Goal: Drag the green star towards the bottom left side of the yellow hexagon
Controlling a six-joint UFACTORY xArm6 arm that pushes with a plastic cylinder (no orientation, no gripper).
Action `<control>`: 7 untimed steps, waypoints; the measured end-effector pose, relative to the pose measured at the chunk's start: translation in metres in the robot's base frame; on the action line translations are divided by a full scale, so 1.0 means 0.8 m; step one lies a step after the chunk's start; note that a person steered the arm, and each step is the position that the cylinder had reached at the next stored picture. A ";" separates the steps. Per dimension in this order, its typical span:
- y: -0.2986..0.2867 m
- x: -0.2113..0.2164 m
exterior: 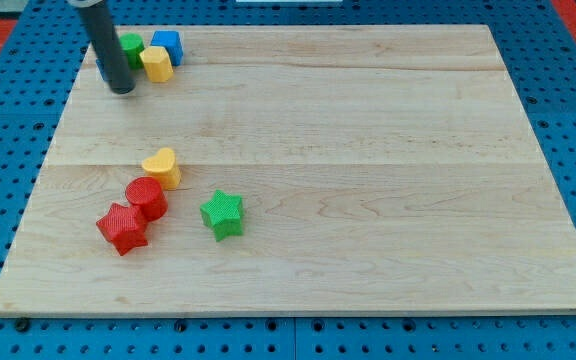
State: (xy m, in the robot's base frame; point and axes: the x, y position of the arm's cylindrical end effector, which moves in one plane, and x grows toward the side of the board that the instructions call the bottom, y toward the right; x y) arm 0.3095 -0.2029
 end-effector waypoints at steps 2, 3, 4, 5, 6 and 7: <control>0.172 0.085; 0.270 0.191; 0.247 0.263; 0.143 0.257; 0.109 0.258; 0.151 0.306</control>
State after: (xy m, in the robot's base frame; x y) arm 0.5543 -0.0824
